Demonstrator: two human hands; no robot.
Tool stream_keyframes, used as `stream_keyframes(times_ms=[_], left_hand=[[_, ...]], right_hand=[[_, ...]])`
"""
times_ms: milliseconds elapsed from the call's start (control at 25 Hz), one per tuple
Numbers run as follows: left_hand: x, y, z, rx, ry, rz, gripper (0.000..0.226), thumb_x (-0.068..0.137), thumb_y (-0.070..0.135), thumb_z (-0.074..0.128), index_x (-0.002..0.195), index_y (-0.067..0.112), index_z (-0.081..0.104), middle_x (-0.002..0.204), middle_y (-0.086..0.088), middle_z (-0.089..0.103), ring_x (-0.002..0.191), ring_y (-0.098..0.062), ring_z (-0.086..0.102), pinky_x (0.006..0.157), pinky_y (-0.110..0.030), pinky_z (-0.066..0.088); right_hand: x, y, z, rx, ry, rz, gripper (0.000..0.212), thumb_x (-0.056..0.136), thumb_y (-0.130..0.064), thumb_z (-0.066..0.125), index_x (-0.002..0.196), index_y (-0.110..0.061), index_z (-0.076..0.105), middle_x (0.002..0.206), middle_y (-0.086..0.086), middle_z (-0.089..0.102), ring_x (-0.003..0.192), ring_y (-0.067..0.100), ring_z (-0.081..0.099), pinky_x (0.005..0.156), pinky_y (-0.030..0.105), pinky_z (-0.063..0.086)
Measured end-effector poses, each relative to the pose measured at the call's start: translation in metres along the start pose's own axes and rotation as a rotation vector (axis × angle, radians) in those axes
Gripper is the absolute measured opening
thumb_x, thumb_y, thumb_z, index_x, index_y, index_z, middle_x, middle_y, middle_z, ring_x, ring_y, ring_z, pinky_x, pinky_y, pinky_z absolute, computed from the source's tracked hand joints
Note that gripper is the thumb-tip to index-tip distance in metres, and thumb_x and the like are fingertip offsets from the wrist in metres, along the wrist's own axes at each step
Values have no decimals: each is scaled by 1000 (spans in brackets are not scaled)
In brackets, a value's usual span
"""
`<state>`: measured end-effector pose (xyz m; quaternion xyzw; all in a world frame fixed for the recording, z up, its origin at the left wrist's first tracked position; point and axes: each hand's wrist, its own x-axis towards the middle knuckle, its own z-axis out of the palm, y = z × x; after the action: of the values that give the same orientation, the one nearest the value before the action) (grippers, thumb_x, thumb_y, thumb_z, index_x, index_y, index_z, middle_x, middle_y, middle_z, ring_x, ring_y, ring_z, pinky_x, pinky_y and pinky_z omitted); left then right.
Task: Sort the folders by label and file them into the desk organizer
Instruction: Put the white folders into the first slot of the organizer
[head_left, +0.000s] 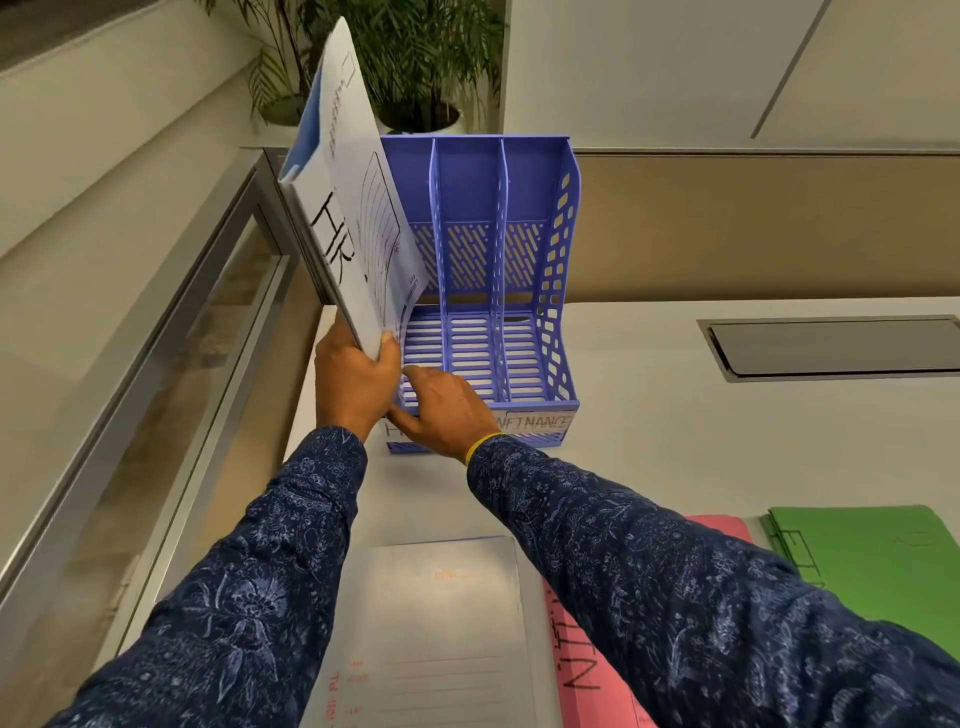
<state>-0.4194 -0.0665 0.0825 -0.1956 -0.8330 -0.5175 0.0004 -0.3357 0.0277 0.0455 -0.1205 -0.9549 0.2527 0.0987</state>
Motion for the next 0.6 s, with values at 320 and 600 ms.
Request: stream_keyframes(times_ms=[320, 600], left_hand=[[-8, 0, -1, -49, 26, 13, 27, 91, 23, 62, 112, 6, 66, 107, -8, 71, 91, -18, 68, 54, 2, 43], [-11, -1, -3, -34, 2, 60, 28, 93, 21, 59, 116, 6, 65, 112, -10, 70, 100, -22, 68, 63, -3, 45]], right_hand=[[-2, 3, 4, 0, 3, -6, 59, 92, -54, 54, 130, -9, 51, 122, 14, 66, 103, 31, 64, 86, 45, 55], [-3, 5, 5, -27, -1, -11, 65, 90, -58, 54, 134, -10, 46, 123, 14, 65, 103, 30, 65, 85, 44, 56]])
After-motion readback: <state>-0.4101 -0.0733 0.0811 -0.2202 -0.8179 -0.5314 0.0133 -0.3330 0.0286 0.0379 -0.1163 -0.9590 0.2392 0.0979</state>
